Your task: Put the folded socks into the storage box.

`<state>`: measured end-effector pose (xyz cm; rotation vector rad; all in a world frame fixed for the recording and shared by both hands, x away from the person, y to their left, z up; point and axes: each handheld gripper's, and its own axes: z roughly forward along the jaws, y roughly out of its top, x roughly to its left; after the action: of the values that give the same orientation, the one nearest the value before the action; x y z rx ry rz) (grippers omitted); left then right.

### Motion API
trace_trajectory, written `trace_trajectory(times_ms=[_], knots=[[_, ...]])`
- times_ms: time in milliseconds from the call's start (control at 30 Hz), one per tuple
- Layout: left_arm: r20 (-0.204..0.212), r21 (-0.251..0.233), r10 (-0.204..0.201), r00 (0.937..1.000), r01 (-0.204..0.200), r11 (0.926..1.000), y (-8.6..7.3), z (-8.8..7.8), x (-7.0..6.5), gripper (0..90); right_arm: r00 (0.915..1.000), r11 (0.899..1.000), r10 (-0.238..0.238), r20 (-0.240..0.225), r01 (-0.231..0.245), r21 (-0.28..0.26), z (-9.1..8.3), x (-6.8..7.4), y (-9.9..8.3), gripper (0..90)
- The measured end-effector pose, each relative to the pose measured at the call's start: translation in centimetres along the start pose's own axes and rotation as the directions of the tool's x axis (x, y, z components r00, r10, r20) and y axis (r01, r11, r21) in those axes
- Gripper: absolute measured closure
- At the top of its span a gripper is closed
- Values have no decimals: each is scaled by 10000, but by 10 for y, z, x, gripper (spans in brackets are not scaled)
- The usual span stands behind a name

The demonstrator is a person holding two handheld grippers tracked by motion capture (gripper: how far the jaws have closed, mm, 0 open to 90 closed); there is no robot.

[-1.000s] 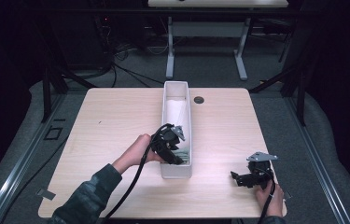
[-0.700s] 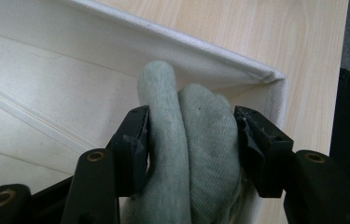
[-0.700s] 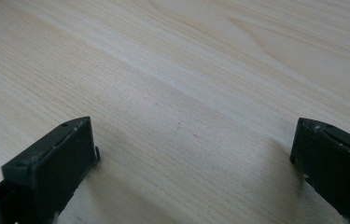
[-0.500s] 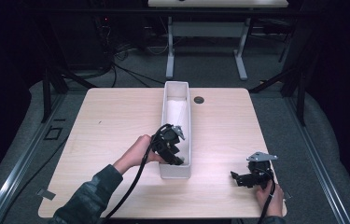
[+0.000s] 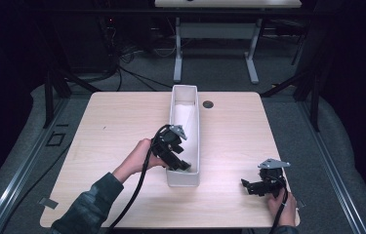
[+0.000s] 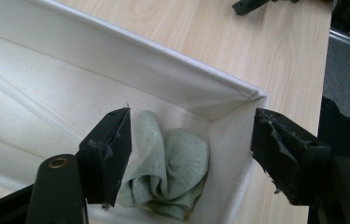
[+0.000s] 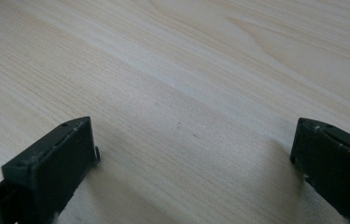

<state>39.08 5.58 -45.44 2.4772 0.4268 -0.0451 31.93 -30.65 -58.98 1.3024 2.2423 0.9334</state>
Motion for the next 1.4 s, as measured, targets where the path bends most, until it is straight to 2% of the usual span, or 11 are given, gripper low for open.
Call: trace_trajectory(times_ms=[167,433,800,933,1167,1267,1400], knots=[[-242,-228,123,9996,-129,9997,-2,-15,-4,229,10000,10000,-2,-2,2,-1,0,0,0,0],[-680,-701,80,9977,-128,9975,-12,-38,-8,155,10000,10000,-5,-2,5,-2,0,0,0,0],[-1302,-1374,-445,9905,264,9902,-43,-68,-6,120,10000,10000,10,-15,-10,-3,0,0,0,0],[-1492,-1624,-731,9861,485,9855,-57,-75,-5,111,10000,10000,8,-13,-8,-3,0,0,0,0],[-1865,-1885,-1296,9739,940,9776,-83,-83,0,62,10000,10000,12,-14,-12,-4,0,0,0,0],[-2033,-1995,-1452,9683,1042,9743,-93,-85,1,48,10000,10000,9,-16,-9,-5,0,0,0,0],[-2330,-2060,-1712,9573,1234,9707,-106,-88,1,23,10000,10000,11,-15,-11,-4,0,0,0,0]])
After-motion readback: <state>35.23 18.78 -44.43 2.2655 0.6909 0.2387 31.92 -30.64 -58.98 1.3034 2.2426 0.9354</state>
